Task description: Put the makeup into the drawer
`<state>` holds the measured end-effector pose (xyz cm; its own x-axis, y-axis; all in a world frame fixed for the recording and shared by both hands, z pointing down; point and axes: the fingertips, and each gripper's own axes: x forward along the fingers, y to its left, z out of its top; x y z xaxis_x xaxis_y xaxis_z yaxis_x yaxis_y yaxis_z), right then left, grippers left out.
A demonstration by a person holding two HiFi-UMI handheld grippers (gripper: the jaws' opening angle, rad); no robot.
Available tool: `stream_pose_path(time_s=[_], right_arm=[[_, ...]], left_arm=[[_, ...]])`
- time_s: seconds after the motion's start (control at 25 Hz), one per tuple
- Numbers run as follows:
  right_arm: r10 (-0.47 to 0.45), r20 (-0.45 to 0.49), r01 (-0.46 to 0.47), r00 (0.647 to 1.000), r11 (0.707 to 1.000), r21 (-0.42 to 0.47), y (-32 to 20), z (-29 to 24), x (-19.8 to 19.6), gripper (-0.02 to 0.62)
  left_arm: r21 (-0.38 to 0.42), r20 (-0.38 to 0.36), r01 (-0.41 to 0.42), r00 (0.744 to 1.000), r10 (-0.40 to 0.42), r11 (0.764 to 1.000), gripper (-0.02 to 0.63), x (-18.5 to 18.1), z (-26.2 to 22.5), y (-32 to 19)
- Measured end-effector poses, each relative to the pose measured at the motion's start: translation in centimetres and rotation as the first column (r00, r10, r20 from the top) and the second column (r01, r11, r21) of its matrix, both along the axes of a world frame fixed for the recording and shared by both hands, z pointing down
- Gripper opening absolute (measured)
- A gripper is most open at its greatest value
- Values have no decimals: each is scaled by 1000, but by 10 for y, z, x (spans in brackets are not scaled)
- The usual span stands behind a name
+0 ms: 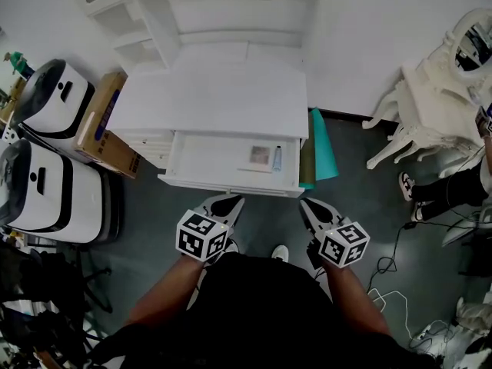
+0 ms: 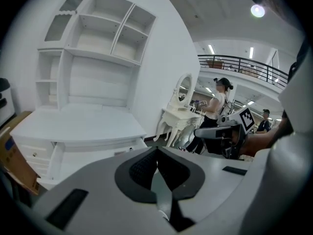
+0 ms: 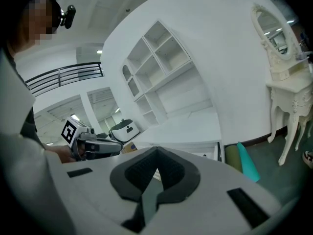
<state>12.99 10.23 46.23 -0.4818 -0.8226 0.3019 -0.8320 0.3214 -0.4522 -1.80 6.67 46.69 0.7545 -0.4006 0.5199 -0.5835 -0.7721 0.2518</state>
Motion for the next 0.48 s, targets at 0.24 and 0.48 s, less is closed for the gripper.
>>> stream_pose_path(time_s=[0.24, 0.48], right_arm=[[19, -31, -19, 999, 1000, -7, -6, 2, -15, 27], [34, -35, -35, 999, 999, -34, -6, 10, -27, 27]], left_arm=[[4, -23, -31, 999, 31, 1000, 11, -7, -2, -12], [-15, -16, -42, 999, 42, 999, 11, -20, 6, -12]])
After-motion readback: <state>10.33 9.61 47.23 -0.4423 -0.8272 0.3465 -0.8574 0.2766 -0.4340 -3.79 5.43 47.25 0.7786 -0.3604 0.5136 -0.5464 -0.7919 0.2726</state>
